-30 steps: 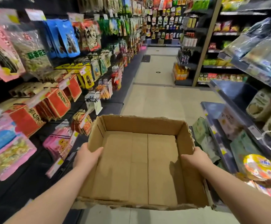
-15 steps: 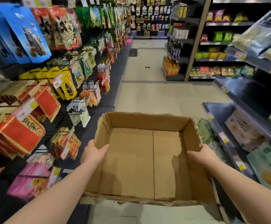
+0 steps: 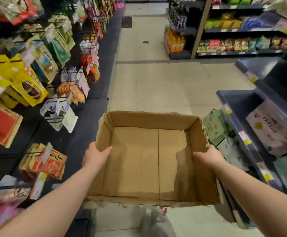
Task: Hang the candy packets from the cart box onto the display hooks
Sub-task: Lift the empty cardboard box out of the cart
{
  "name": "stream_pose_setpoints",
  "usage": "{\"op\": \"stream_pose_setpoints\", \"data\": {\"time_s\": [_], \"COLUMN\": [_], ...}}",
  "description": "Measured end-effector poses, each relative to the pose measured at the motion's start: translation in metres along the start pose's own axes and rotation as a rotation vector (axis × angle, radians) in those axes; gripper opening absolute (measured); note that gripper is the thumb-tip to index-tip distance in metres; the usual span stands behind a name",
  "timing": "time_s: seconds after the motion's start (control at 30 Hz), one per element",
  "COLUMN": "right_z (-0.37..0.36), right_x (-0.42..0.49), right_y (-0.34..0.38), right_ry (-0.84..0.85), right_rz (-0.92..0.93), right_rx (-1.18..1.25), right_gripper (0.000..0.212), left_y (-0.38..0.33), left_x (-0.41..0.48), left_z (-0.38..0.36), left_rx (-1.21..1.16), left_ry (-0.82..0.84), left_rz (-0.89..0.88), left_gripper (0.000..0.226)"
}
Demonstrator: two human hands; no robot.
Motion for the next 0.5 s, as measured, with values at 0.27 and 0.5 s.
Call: {"op": "stream_pose_setpoints", "data": {"time_s": [0.27,0.5], "right_z": [-0.031,-0.082], "right_x": [0.136,0.241], "right_y": [0.022,0.005], "right_ry": [0.104,0.184], "right_rz": [-0.129,-0.252], "right_rx": [-0.002,0.086], "right_gripper": [0.063,0.064], "left_y": [-0.041,-0.034], "left_x": [0.100,0.180], "left_z": [-0.061,-0.134], "left_rx": [0.045,0.067], "left_ry": [0.052,0.143], "left_rz": [0.154,0.281], "left_gripper": [0.064,0.069]}}
Point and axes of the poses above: each hand's wrist, its own x-axis towards the middle knuckle, its own z-axis out of the back of the hand, y = z × x, the point moved 4 cm from there along x, towards the middle knuckle, and after that the axes turned 8 degrees about x, right-handed, at the moved point
